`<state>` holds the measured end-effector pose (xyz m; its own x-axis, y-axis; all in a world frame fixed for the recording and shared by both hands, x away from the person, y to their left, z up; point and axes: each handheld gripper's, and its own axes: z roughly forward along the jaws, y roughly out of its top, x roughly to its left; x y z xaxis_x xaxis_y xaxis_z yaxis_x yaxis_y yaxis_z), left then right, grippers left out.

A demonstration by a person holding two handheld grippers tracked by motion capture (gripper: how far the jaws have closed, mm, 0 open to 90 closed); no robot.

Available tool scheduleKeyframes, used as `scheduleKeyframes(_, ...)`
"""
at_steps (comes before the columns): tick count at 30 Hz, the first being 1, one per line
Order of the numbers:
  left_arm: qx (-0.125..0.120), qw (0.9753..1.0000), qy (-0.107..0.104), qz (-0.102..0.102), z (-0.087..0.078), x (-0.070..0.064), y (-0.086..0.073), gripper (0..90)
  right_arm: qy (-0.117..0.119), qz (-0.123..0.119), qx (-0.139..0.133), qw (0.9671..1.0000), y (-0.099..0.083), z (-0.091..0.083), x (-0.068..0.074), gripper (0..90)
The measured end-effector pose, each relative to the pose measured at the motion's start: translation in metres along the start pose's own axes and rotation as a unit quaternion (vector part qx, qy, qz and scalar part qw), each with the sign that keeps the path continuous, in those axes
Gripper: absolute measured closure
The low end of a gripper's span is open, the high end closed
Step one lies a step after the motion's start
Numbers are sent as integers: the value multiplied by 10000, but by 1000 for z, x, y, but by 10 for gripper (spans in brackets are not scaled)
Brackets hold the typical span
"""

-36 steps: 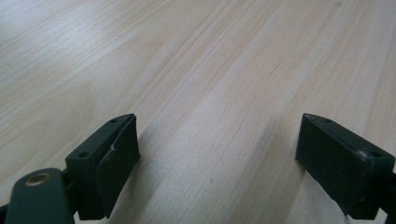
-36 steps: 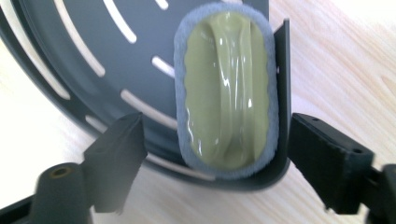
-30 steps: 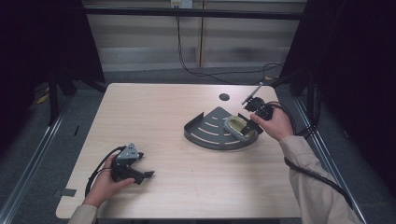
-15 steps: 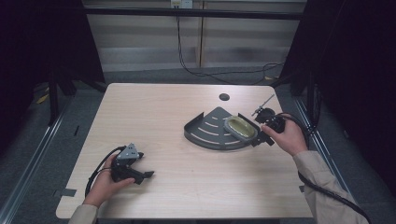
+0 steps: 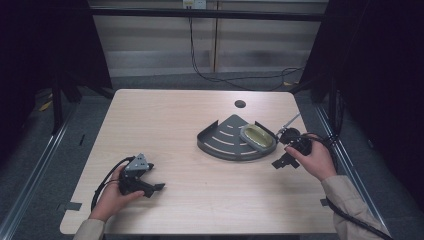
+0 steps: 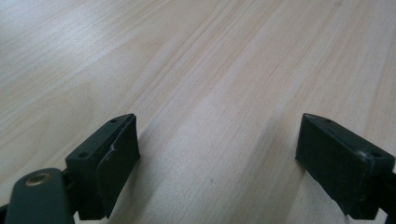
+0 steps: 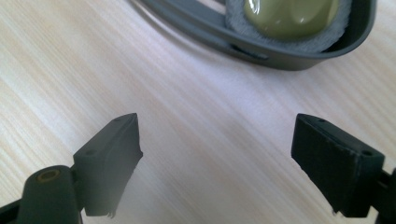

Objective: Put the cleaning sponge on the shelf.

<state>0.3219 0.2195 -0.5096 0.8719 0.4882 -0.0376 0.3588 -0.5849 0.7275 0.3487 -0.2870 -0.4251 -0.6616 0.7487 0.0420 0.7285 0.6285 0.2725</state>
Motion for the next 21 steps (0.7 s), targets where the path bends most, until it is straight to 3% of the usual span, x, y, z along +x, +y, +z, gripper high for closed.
scheduleKeyframes(21,5,10000,0,9,0,0,0,129,83,-137,103,9998,-36,22,22,154)
